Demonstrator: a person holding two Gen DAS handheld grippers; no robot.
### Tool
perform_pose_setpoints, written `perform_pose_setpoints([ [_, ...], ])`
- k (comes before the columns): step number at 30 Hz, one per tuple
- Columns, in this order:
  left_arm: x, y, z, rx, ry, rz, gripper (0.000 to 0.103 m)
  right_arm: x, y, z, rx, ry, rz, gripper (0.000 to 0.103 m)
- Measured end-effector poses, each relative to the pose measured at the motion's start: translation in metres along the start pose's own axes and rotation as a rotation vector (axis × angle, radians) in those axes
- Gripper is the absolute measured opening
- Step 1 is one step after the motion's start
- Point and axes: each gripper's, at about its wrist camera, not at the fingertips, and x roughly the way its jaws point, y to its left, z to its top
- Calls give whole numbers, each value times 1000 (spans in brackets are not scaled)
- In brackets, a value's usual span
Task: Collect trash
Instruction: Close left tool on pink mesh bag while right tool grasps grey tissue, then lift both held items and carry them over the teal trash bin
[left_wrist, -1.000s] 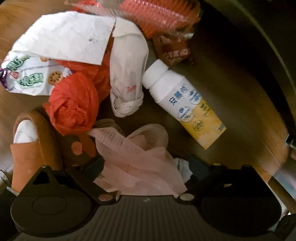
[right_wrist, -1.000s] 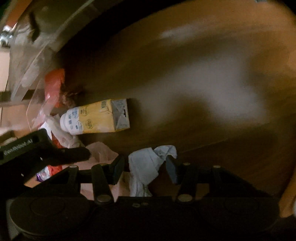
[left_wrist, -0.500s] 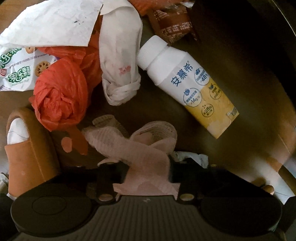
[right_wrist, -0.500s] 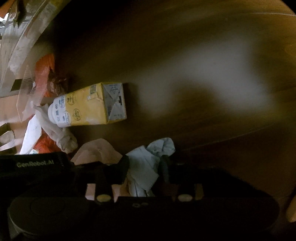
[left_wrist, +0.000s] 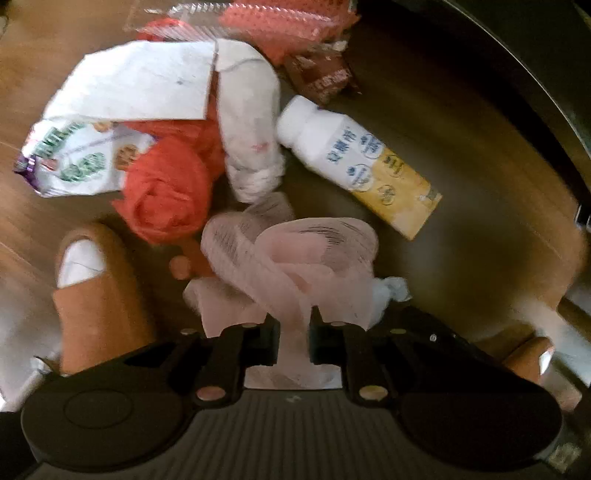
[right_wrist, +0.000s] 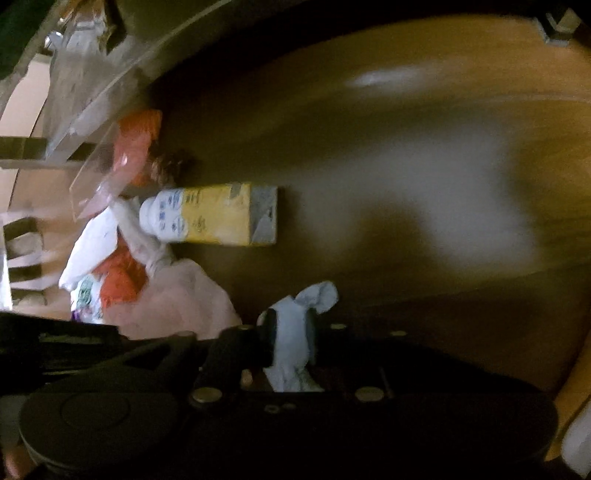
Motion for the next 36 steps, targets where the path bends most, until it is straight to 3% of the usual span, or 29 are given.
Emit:
perform_pose_setpoints([
  [1, 2, 6, 2, 1, 0, 11, 13, 2, -1, 0, 15, 6, 10, 20],
  [3, 5, 12, 3, -14, 11, 19, 13, 9, -2, 0, 44, 24, 8, 31],
  [11, 26, 16, 17, -7, 47, 16, 13, 40, -14, 1, 187, 64, 9, 33],
  [18, 48, 19, 27, -29, 84, 8, 13, 75, -4, -5, 150, 160, -38, 38],
  [22, 53, 20, 29, -33, 88, 17, 12, 87, 20, -9, 43, 209, -65, 38],
  [25, 56, 24, 30, -38, 90, 14, 12, 86, 27, -13, -30, 196, -77, 29],
  [30, 51, 22, 25, -18, 79, 2, 12, 68, 26, -14, -133, 124, -98, 25],
  [36, 32, 10, 11, 25, 56, -13, 9, 21, 27, -11, -170, 12, -130, 24],
])
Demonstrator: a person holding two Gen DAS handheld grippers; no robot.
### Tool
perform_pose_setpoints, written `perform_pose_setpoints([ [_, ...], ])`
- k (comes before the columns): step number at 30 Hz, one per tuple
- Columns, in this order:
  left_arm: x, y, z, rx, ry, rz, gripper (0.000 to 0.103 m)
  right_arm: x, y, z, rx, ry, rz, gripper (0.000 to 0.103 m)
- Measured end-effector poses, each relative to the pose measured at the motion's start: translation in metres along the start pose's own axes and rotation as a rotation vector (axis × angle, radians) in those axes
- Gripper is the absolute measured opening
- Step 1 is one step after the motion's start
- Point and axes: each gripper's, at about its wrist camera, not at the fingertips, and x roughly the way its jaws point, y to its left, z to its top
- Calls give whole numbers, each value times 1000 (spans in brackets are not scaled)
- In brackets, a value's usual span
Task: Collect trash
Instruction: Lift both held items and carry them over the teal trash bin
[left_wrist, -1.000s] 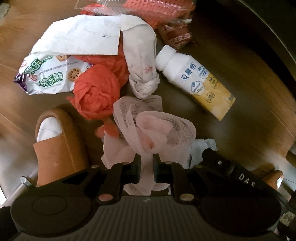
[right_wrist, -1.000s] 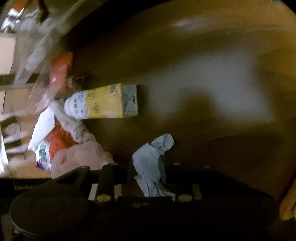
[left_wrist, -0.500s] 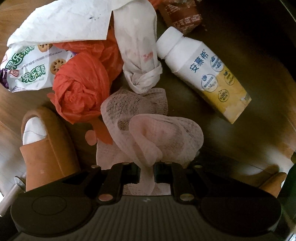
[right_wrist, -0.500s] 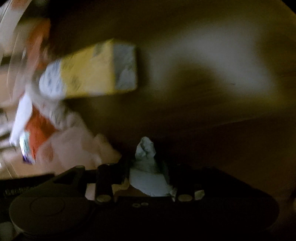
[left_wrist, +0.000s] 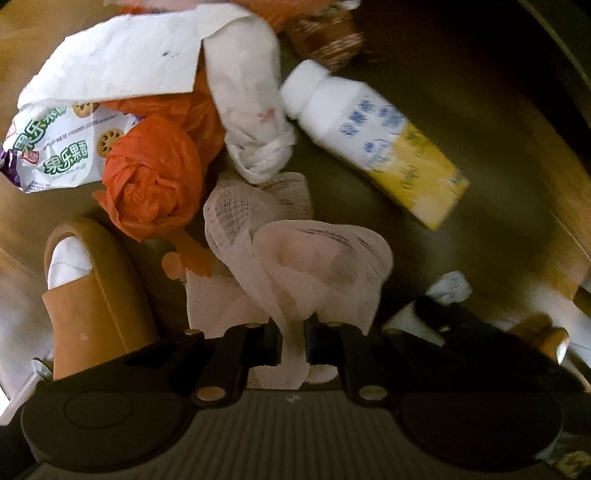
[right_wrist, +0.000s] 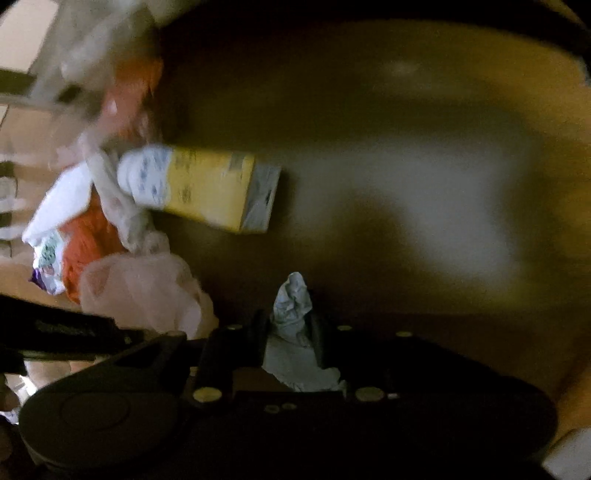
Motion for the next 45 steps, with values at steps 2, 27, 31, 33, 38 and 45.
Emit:
perform_pose_setpoints([
  [2, -11, -6, -5, 22, -18, -14, 8, -22, -3, 2, 1, -43, -20, 24],
  [27, -311, -78, -197, 394, -637, -296, 5, -391, -12, -109, -81, -710, 25, 23],
  [31, -359, -91, -238, 461, -751, -345, 5, -451, -15, -143, -132, -844, 16, 23],
  [33, -384, -102, -259, 506, -800, -372, 5, -481, -19, -159, -143, -913, 13, 23],
  [38, -442, -132, -306, 596, -917, -442, 5, -553, -32, -194, -163, -1063, 0, 23],
  [45, -528, -199, -373, 734, -1040, -526, 5, -655, -61, -236, -155, -1260, -52, 23],
])
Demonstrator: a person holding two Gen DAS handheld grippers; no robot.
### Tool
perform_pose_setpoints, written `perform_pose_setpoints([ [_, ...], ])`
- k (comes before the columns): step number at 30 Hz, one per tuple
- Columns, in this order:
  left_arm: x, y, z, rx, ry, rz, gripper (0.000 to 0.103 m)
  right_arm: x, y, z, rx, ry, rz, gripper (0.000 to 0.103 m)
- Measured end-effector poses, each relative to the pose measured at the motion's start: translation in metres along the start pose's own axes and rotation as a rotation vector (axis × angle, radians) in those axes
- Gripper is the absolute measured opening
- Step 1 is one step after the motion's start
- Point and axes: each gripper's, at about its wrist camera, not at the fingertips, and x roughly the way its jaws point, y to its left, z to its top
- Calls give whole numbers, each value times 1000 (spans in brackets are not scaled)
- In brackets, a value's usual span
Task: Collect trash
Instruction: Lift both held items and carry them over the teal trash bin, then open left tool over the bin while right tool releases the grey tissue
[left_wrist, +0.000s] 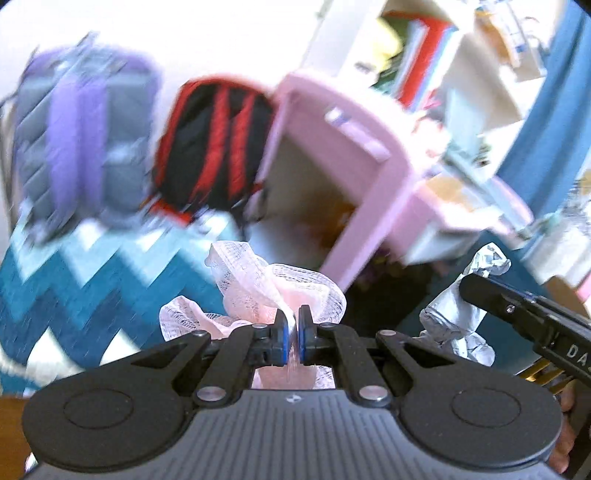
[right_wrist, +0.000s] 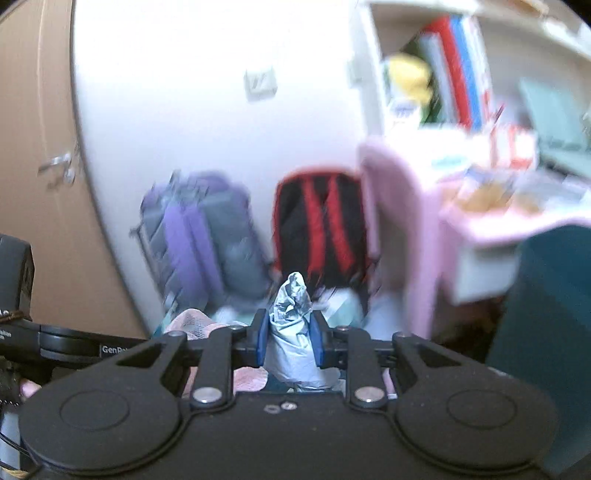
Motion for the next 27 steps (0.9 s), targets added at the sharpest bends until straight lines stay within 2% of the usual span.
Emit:
perform_pose_setpoints([
  [6, -10, -88, 59, 103, -87, -105, 5, -52, -40, 56, -8, -132, -95, 23],
  [10, -5, -146, 85, 173, -116, -173, 5, -73, -73, 80, -1, -185, -186, 23],
  [13, 3, -187, 97, 215, -132, -207, 5, -84, -103, 83, 30, -193, -249, 23],
  [18, 32, -246, 106, 258, -109, -269, 5, -87, -155, 70, 103, -161, -326, 23],
  [23, 77, -289, 94, 292, -39, -309, 5, -86, -188, 48, 151, -111, -366, 24],
  [27, 115, -305, 74, 317, 43, -307, 5, -79, -201, 35, 147, -51, -374, 24],
])
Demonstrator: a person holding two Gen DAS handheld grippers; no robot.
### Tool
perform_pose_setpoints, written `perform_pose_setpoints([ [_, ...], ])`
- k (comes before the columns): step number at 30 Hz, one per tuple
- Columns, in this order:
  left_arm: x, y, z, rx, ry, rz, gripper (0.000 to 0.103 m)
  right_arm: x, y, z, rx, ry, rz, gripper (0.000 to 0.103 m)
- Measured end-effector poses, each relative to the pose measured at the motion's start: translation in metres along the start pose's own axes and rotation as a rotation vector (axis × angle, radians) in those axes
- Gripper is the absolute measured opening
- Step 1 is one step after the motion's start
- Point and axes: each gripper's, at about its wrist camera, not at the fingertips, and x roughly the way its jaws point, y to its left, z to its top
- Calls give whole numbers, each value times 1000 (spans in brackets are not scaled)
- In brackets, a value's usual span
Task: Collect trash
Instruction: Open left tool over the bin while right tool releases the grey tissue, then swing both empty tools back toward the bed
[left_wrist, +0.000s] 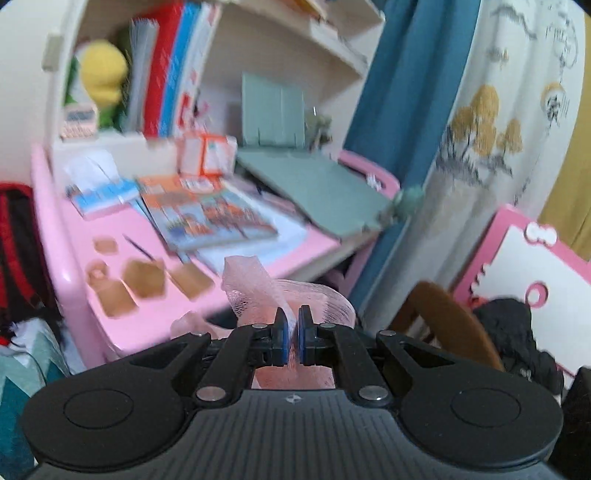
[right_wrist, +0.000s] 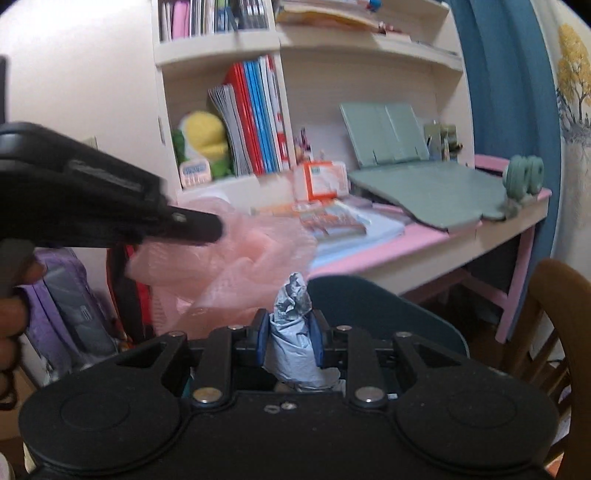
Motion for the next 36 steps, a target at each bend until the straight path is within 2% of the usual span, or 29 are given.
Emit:
perform_pose_setpoints([
  [6, 45, -2, -28, 53, 122, 48, 5, 14, -5, -12, -34, 85, -6, 24],
  [11, 65, 3, -40, 61, 194, 61, 5, 24, -7, -17, -54, 137, -21, 27],
  [16, 72, 8, -49, 55, 235, 83, 6, 28, -11, -20, -56, 166, -24, 27],
  [23, 65, 7, -54, 51, 232, 82, 9, 24, -16, -24, -41, 206, -39, 37],
  [25, 59, 6, -54, 50, 226, 72, 15, 19, -16, -24, -41, 194, -46, 45],
  [27, 51, 6, -55, 46, 216, 68, 33, 13, -16, -23, -40, 181, -42, 49],
  [28, 48, 7, -55, 43, 208, 68, 37, 10, -15, -22, -42, 176, -40, 49],
  [30, 37, 8, -56, 33, 185, 72, 56, 3, -13, -22, -47, 166, -40, 50],
  [36, -2, 15, -58, 29, 145, 77, 60, -24, 0, -18, -69, 125, -35, 51],
])
